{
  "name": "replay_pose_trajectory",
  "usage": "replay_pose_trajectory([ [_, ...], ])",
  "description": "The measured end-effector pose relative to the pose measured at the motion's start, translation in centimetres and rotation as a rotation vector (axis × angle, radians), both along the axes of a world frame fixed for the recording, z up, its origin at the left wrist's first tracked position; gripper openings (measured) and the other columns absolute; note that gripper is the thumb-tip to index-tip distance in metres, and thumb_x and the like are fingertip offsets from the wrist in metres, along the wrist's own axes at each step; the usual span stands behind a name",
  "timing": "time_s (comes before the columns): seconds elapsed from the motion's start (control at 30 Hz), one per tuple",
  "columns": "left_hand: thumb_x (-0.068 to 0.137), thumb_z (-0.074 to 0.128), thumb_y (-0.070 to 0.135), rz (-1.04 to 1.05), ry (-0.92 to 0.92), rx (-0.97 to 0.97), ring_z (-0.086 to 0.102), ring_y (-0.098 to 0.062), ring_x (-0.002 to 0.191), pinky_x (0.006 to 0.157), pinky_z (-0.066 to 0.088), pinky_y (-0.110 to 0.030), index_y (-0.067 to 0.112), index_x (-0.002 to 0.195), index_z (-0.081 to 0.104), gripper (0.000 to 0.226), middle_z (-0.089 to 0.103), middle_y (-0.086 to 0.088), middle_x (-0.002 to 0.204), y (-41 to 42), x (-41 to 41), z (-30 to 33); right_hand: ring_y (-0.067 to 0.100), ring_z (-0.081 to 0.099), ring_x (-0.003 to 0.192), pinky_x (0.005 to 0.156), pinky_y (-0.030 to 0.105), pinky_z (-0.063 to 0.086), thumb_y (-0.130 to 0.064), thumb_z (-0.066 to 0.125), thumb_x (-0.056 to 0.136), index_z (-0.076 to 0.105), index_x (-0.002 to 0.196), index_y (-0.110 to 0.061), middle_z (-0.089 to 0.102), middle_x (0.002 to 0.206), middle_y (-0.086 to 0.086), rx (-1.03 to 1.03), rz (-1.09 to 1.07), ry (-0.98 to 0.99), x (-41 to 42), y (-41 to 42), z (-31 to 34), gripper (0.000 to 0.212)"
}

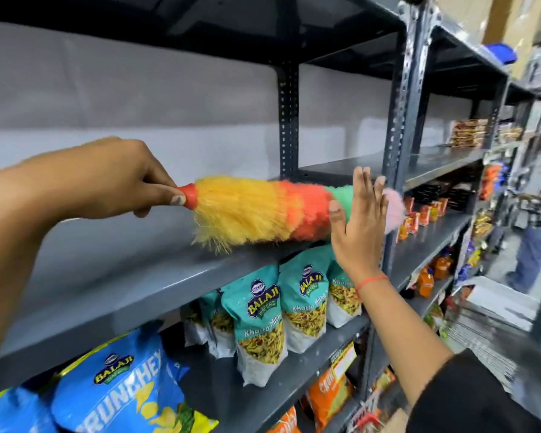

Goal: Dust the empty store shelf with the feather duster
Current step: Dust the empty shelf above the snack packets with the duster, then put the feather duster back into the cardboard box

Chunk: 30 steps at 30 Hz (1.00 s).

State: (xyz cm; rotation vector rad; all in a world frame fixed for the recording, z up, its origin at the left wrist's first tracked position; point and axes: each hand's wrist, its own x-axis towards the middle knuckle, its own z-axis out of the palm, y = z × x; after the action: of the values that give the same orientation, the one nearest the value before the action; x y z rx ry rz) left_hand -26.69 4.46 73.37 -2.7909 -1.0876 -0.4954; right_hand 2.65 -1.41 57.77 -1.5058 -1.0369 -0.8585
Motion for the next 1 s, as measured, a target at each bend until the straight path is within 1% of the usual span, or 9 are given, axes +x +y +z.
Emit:
replay_pose_trajectory([
  [0.07, 0.083, 0.063, 0.042, -0.039, 0.072, -0.007, 0.056, -0.02, 0.052, 0.061, 0.049, -0.033, 0.037, 0.088, 0.077, 0.016, 0.065, 0.023, 0.054, -1.4, 0.5, 0.0, 0.022, 0.006, 0.138, 0.113, 0.033, -0.002, -0.058, 0.018, 0.096, 0.024, 0.144, -0.006, 0.026, 0.15, 0.013, 0.023, -0.029, 0.014, 0.1, -1.4, -0.6, 0.071],
  [0.17, 0.081, 0.06, 0.052, -0.062, 0.216, -0.015, 0.061, -0.013, 0.058, 0.064, 0.05, -0.03, 0.038, 0.079, 0.076, 0.022, 0.067, 0.005, 0.049, -3.1, 2.4, -1.6, 0.02, 0.01, 0.139, 0.112, 0.032, -0.001, -0.059, 0.017, 0.095, 0.03, 0.143, -0.009, 0.031, 0.148, 0.009, 0.015, -0.05, 0.091, 0.2, -3.7, -2.5, 0.071],
  [0.27, 0.08, 0.056, 0.062, -0.093, 0.386, 0.014, 0.058, -0.02, 0.061, 0.063, 0.049, -0.032, 0.024, 0.066, 0.068, 0.043, 0.057, 0.004, 0.054, -4.4, 5.6, -5.4, 0.027, 0.019, 0.138, 0.112, 0.03, -0.001, -0.06, 0.014, 0.095, 0.037, 0.14, -0.01, 0.039, 0.144, 0.011, -0.102, -0.107, 0.117, 0.7, -5.7, -6.2, 0.072],
  [0.37, 0.08, 0.058, 0.06, -0.142, 0.466, 0.03, 0.065, -0.029, 0.084, 0.066, 0.044, -0.032, 0.017, 0.084, 0.066, 0.045, 0.068, -0.003, 0.084, -5.6, 9.3, -10.6, 0.029, 0.025, 0.135, 0.112, 0.042, 0.008, -0.056, 0.015, 0.097, 0.044, 0.136, -0.008, 0.047, 0.138, 0.014, -0.295, -0.166, 0.093, 1.0, -7.2, -11.4, 0.067],
  [0.47, 0.084, 0.06, 0.051, -0.204, 0.531, -0.018, 0.064, -0.029, 0.107, 0.068, 0.037, -0.03, 0.012, 0.107, 0.065, 0.045, 0.068, -0.008, 0.115, -6.4, 12.8, -16.6, 0.028, 0.028, 0.132, 0.11, 0.043, 0.01, -0.051, 0.015, 0.099, 0.052, 0.128, -0.006, 0.053, 0.132, 0.014, -0.451, -0.193, 0.089, 1.0, -8.6, -16.8, 0.065],
  [0.6, 0.089, 0.057, 0.036, -0.229, 0.607, -0.079, 0.061, -0.031, 0.114, 0.084, 0.049, -0.034, 0.009, 0.12, 0.058, 0.041, 0.064, -0.012, 0.124, -6.8, 16.9, -24.9, 0.026, 0.032, 0.127, 0.108, 0.041, 0.011, -0.048, 0.013, 0.1, 0.057, 0.123, -0.007, 0.059, 0.124, 0.013, -0.643, -0.19, 0.12, 1.6, -10.1, -24.3, 0.064],
  [0.73, 0.093, 0.049, 0.016, -0.206, 0.724, -0.16, 0.062, -0.029, 0.114, 0.089, 0.051, -0.034, 0.008, 0.12, 0.059, 0.03, 0.064, -0.011, 0.124, -7.0, 20.4, -33.6, 0.031, 0.05, 0.116, 0.103, 0.043, 0.019, -0.046, 0.012, 0.101, 0.062, 0.115, -0.006, 0.065, 0.112, 0.015, -0.781, -0.184, 0.183, 2.4, -11.1, -31.2, 0.066],
  [0.87, 0.095, 0.046, 0.014, -0.184, 0.805, -0.294, 0.059, -0.028, 0.12, 0.096, 0.048, -0.034, 0.012, 0.124, 0.059, 0.032, 0.061, -0.01, 0.13, -6.7, 23.5, -41.1, 0.032, 0.046, 0.116, 0.105, 0.043, 0.016, -0.047, 0.015, 0.101, 0.054, 0.119, -0.01, 0.064, 0.113, 0.016, -0.838, -0.167, 0.223, 3.7, -12.0, -37.7, 0.056],
  [1.0, 0.096, 0.039, 0.008, -0.185, 0.871, -0.341, 0.057, -0.028, 0.122, 0.098, 0.046, -0.034, 0.012, 0.129, 0.055, 0.036, 0.06, -0.01, 0.132, -6.6, 25.9, -47.8, 0.033, 0.053, 0.113, 0.103, 0.043, 0.019, -0.049, 0.013, 0.1, 0.052, 0.119, -0.013, 0.064, 0.115, 0.013, -0.941, -0.135, 0.284, 4.9, -12.6, -43.3, 0.056],
])
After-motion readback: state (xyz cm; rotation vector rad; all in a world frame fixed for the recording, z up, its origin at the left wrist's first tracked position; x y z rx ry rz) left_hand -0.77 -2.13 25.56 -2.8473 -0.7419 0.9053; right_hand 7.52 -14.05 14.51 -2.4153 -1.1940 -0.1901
